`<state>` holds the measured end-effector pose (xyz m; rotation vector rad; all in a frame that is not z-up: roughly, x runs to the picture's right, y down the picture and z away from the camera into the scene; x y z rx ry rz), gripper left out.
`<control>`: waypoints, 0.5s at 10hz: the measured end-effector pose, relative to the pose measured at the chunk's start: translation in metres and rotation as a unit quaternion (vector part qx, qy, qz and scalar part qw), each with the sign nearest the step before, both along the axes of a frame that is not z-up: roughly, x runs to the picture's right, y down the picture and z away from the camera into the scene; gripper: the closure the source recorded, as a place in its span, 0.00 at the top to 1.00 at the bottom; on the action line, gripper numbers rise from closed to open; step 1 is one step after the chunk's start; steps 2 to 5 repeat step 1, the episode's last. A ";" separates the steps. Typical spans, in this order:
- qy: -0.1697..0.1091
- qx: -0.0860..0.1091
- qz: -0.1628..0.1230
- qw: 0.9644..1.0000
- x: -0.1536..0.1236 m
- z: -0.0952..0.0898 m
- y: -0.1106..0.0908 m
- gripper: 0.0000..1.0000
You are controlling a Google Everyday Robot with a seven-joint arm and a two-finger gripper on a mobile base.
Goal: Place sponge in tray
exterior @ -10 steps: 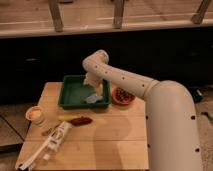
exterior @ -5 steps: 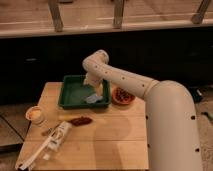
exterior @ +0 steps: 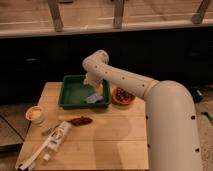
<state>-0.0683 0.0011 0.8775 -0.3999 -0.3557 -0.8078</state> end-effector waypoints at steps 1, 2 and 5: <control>0.000 0.000 0.000 1.000 0.000 0.000 0.000 0.70; 0.000 0.000 0.000 1.000 0.000 0.000 0.000 0.70; 0.000 0.000 0.000 1.000 0.000 0.000 0.000 0.70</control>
